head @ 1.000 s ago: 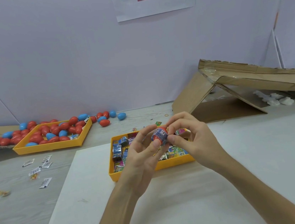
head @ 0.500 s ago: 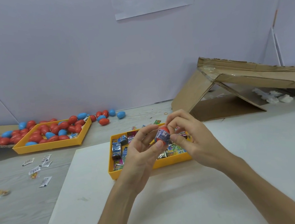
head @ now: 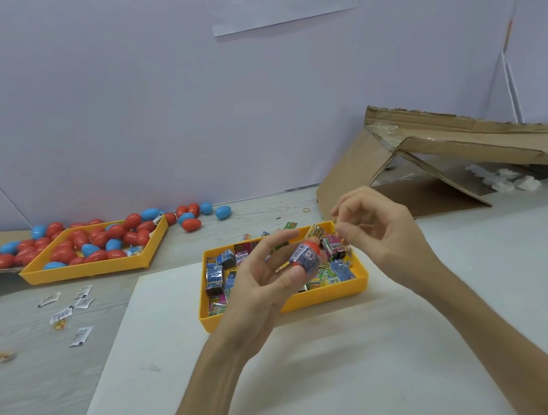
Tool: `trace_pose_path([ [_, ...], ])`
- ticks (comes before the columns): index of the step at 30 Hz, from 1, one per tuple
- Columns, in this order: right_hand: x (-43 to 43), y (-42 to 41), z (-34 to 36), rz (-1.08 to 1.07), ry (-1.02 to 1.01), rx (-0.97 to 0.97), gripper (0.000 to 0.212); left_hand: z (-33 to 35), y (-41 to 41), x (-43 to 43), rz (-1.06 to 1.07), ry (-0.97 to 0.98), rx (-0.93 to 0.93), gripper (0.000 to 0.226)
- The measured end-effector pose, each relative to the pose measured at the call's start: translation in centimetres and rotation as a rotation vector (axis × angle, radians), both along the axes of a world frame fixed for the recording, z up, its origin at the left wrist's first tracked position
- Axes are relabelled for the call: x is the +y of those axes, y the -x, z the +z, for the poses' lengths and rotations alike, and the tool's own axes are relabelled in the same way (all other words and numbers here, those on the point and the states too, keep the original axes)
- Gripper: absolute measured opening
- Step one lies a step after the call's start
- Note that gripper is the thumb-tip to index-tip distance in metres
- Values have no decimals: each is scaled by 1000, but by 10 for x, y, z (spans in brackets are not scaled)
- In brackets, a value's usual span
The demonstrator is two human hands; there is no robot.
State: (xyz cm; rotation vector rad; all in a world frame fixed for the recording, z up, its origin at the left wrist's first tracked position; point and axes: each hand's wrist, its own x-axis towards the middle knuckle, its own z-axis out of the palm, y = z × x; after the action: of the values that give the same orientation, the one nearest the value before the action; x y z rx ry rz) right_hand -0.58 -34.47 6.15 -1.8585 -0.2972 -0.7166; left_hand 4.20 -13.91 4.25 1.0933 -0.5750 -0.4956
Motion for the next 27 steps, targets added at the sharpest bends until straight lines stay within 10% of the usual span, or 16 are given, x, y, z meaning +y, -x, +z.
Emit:
trace_pose_path([
  [10,26,1,-8,-23,207,-170,10,2,1,-4,99,184,41,47],
  [27,30,-1,-11,3,4,-30,5,3,3,-3,143,50,-52,41],
])
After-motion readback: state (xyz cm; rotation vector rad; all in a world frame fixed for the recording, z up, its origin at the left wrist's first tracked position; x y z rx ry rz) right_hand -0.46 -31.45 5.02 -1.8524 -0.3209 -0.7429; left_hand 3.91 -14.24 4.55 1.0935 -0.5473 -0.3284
